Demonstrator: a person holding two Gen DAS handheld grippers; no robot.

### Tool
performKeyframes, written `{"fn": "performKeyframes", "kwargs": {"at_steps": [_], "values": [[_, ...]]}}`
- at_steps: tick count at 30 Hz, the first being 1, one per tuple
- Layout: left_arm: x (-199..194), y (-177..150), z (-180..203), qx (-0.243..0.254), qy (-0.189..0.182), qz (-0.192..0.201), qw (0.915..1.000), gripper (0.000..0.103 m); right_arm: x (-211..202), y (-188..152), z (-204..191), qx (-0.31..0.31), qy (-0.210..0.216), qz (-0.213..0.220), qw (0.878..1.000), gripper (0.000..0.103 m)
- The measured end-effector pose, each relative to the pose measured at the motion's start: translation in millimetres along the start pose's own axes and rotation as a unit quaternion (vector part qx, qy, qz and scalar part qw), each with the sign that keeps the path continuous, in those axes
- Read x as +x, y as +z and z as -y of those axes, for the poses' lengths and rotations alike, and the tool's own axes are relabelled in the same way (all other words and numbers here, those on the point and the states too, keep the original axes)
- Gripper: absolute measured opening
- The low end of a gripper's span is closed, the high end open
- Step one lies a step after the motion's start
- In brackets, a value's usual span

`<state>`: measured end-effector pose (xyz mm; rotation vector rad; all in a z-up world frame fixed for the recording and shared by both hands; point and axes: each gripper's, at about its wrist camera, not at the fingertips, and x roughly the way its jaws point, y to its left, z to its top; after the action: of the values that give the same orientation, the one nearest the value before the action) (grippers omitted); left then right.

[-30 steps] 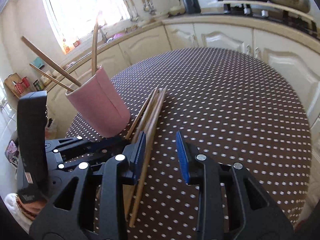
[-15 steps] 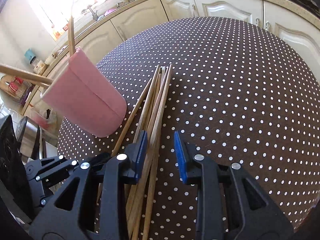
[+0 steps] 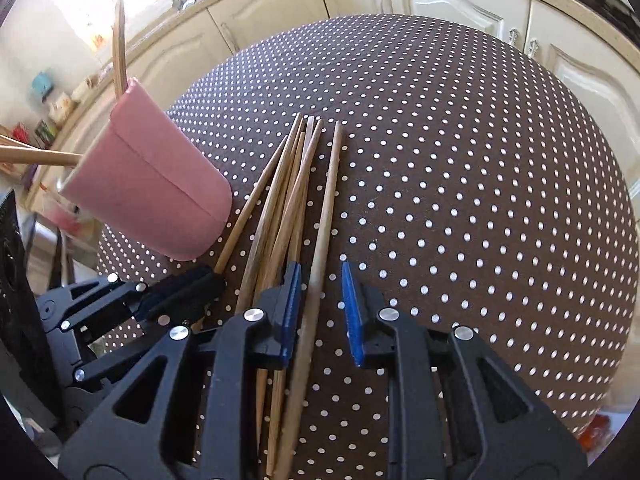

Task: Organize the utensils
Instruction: 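Lower the right gripper onto a loose wooden chopstick and close on it, then lift the chopstick upright with the right gripper and carry it over the pink cup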

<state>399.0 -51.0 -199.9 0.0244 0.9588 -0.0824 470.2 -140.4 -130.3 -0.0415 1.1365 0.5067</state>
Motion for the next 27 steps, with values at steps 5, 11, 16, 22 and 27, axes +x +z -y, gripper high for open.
{"fn": "performKeyframes", "kwargs": {"at_steps": [5, 11, 16, 22, 27], "values": [[0, 1, 4, 0.016, 0.011, -0.009, 0.9998, 0.007, 3, 5, -12, -0.036, -0.035, -0.017, 0.999, 0.009], [-9, -8, 0, 0.019, 0.001, -0.027, 0.9995, 0.006, -3, -6, -10, -0.052, -0.026, -0.043, 0.997, 0.008], [-10, -8, -4, 0.014, -0.008, -0.039, 0.9991, 0.007, -9, -16, -7, -0.067, -0.022, -0.075, 0.995, 0.008], [0, 9, -3, 0.007, -0.001, -0.050, 0.9987, 0.010, -10, -21, -2, -0.063, -0.032, -0.081, 0.994, 0.008], [5, 16, 11, 0.035, 0.004, -0.058, 0.9977, 0.024, -4, -20, -17, -0.072, -0.045, -0.079, 0.993, 0.008]]}}
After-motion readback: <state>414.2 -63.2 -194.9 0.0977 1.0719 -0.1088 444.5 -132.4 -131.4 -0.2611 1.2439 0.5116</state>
